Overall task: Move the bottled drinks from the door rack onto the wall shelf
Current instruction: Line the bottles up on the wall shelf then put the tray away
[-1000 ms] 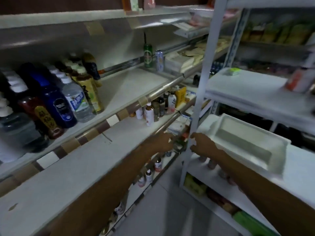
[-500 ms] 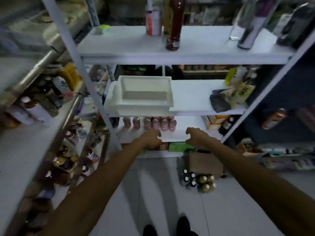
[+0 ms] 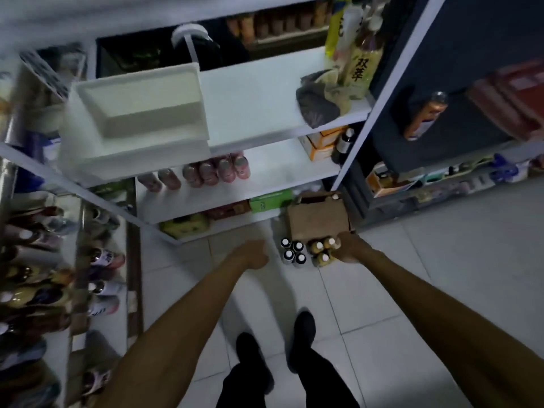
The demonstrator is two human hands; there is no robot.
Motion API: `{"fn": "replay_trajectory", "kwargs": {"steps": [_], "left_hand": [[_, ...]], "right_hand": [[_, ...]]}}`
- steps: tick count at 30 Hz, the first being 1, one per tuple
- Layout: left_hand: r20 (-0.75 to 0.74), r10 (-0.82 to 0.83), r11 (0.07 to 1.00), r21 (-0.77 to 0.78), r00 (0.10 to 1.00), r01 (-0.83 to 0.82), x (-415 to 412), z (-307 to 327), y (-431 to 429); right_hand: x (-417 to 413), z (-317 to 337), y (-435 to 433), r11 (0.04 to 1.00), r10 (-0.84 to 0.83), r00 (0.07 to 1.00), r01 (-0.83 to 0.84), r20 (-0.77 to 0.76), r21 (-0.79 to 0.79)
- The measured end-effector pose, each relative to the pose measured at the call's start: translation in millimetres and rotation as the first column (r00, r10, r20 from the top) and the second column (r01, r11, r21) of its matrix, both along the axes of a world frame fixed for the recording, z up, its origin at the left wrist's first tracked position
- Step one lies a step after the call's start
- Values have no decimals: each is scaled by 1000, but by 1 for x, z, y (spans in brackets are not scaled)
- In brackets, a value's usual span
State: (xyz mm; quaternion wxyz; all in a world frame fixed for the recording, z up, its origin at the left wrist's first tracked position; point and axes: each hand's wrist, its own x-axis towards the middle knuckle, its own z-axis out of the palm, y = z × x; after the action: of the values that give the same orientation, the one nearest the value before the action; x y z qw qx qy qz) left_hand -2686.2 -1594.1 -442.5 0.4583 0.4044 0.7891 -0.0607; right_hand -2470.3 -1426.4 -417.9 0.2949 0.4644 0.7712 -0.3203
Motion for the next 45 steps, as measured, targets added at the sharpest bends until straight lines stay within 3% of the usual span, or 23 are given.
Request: {"fn": "replay_trajectory", "kwargs": {"steps": [8,13,19,23,28,32,37,42,45], "left_hand": [[105,42,993,-113,994,-30,12,-143,-7],[153,150,979,-161,977,-125,26,-260,-23],[226,449,889,-208,864,-408,50,-400,-29],[229,596,802,-119,770,-586,56,-487,-13],[207,506,841,97,838,-532,59,-572,29],[183,519,799,244,835,-550,55,-610,66],[180,551,761,294,815,-578,51,-628,95],[123,483,801,338,867,-494,50,-635,101],[107,439,830,332,892,-449,46,-629,98]], "right_hand": [[29,-136,-36,971,-201,980,201,14,-127],[41,-247,-57,929,-328,945,324,11,-180],[42,-398,-58,868,-469,883,456,-24,-198],[34,-498,-40,866,-484,872,466,-69,-183],[12,-599,-6,911,-412,886,400,-211,-98],[-7,-646,25,978,-210,938,207,-276,-38],[-25,-649,58,999,-6,957,-6,-290,-41],[-28,-653,53,982,191,954,-184,-230,51],[-34,-649,52,971,231,946,-209,-226,116]]}}
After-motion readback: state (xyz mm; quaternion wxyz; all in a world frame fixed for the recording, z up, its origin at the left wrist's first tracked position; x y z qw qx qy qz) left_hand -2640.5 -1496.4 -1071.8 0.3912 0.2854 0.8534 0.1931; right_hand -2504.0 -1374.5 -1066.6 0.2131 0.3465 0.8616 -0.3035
